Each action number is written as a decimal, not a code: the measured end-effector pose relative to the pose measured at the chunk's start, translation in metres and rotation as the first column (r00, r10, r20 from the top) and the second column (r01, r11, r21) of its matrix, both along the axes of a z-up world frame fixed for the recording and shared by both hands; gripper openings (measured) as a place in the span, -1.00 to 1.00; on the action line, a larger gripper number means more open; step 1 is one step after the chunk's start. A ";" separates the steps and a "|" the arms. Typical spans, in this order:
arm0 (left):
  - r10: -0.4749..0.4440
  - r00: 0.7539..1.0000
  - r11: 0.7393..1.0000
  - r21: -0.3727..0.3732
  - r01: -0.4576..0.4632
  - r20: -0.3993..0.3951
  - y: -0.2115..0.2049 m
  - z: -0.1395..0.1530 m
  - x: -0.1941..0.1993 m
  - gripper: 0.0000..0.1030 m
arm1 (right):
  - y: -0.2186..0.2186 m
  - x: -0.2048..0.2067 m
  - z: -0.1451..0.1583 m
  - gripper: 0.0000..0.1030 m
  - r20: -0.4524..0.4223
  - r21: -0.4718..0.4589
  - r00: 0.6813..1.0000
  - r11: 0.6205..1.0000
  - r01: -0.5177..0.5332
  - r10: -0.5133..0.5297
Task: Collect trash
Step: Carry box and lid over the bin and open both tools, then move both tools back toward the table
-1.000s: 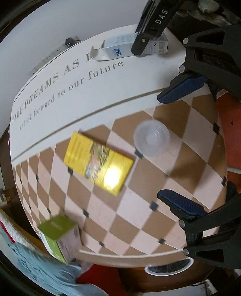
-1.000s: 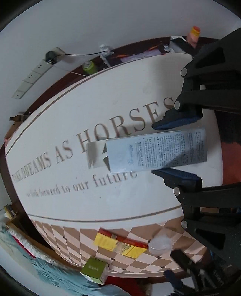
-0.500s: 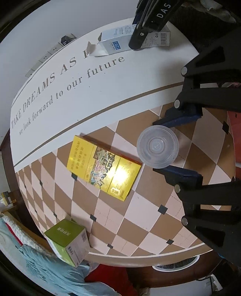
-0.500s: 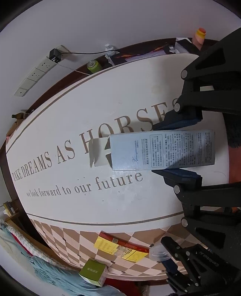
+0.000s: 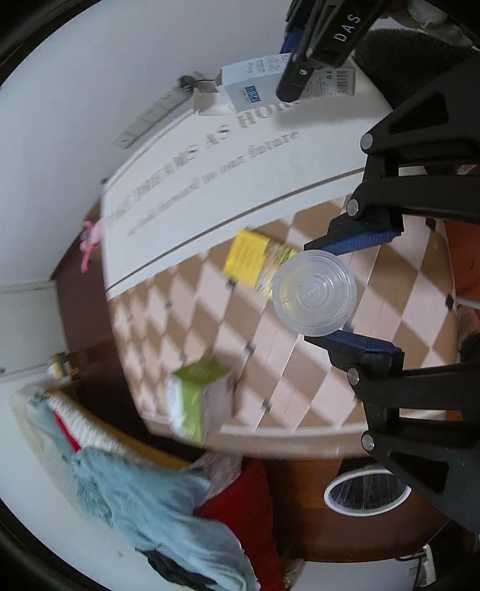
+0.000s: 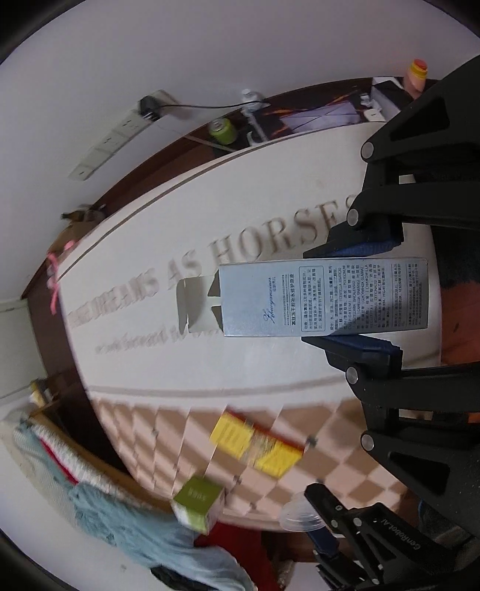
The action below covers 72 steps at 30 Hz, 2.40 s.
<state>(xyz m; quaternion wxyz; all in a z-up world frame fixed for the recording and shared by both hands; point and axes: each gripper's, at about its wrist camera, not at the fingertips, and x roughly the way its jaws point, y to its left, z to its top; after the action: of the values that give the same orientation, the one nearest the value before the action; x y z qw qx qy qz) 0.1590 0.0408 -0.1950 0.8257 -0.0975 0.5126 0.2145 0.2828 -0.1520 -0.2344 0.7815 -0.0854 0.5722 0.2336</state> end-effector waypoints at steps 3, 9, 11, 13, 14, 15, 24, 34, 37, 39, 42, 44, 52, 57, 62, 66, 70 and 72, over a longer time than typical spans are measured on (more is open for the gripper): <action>0.037 0.998 0.999 0.017 -0.038 0.050 0.022 0.025 -0.020 -0.31 | 0.016 -0.012 0.026 -0.28 0.027 0.042 0.999 0.998 -0.035 0.034; 0.130 0.983 0.988 0.061 -0.139 0.132 0.075 0.072 -0.075 -0.31 | 0.074 -0.046 0.079 -0.28 0.081 0.131 0.986 0.979 -0.155 0.146; 0.171 0.974 0.981 0.066 -0.182 0.150 0.097 0.082 -0.096 -0.31 | 0.099 -0.062 0.094 -0.28 0.095 0.156 0.977 0.967 -0.202 0.189; 0.210 0.964 0.972 0.068 -0.223 0.162 0.117 0.089 -0.116 -0.31 | 0.126 -0.079 0.106 -0.28 0.106 0.176 0.967 0.953 -0.247 0.232; 0.232 0.958 0.967 0.070 -0.246 0.167 0.127 0.092 -0.127 -0.30 | 0.141 -0.088 0.111 -0.28 0.109 0.185 0.960 0.944 -0.273 0.256; 0.253 0.952 0.961 0.071 -0.268 0.171 0.138 0.094 -0.138 -0.31 | 0.154 -0.096 0.116 -0.28 0.111 0.193 0.954 0.936 -0.296 0.279; 0.472 0.869 0.870 0.078 -0.486 0.149 0.249 0.077 -0.248 -0.31 | 0.298 -0.195 0.119 -0.28 0.118 0.201 0.857 0.833 -0.516 0.502; 0.706 0.707 0.695 -0.157 -0.701 -0.033 0.383 -0.045 -0.358 -0.31 | 0.455 -0.305 0.019 -0.28 -0.054 0.184 0.743 0.738 -0.649 0.667; 0.730 0.678 0.651 -0.218 -0.727 -0.086 0.411 -0.081 -0.376 -0.30 | 0.496 -0.325 -0.023 -0.28 -0.132 0.167 0.719 0.731 -0.662 0.682; 0.736 0.667 0.627 -0.253 -0.736 -0.118 0.427 -0.101 -0.383 -0.30 | 0.517 -0.335 -0.047 -0.28 -0.166 0.151 0.706 0.726 -0.671 0.688; 0.729 0.666 0.610 -0.290 -0.737 -0.159 0.444 -0.121 -0.385 -0.30 | 0.548 -0.350 -0.079 -0.28 -0.213 0.136 0.687 0.717 -0.683 0.695; 0.721 0.669 0.603 -0.313 -0.734 -0.180 0.452 -0.134 -0.385 -0.30 | 0.564 -0.358 -0.094 -0.28 -0.227 0.131 0.677 0.711 -0.691 0.700; 0.763 0.615 0.546 -0.311 -0.778 -0.199 0.468 -0.150 -0.416 0.66 | 0.611 -0.388 -0.139 -0.28 -0.249 0.111 0.638 0.676 -0.729 0.729; 0.792 0.571 0.523 -0.241 -0.818 -0.218 0.468 -0.152 -0.432 0.90 | 0.631 -0.392 -0.156 -0.03 -0.259 0.097 0.623 0.662 -0.744 0.738; 0.801 0.557 0.534 -0.157 -0.830 -0.219 0.460 -0.145 -0.441 0.90 | 0.638 -0.396 -0.170 0.96 -0.243 0.032 0.639 0.664 -0.747 0.730; 0.808 0.552 0.541 -0.112 -0.833 -0.207 0.450 -0.136 -0.446 0.90 | 0.630 -0.402 -0.166 0.96 -0.209 -0.008 0.624 0.637 -0.771 0.753; 0.811 0.553 0.545 -0.095 -0.833 -0.190 0.441 -0.123 -0.448 0.90 | 0.622 -0.407 -0.152 0.96 -0.175 -0.023 0.616 0.622 -0.782 0.768; 0.813 0.554 0.549 -0.081 -0.832 -0.179 0.434 -0.115 -0.450 0.90 | 0.620 -0.407 -0.146 0.96 -0.164 -0.025 0.613 0.618 -0.786 0.773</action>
<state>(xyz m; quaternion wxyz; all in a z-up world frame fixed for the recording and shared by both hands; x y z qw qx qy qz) -0.2909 0.4750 -0.3099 0.5861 -0.3777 0.4706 0.5408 -0.1245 0.4677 -0.3805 0.5564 -0.3461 0.5405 0.5277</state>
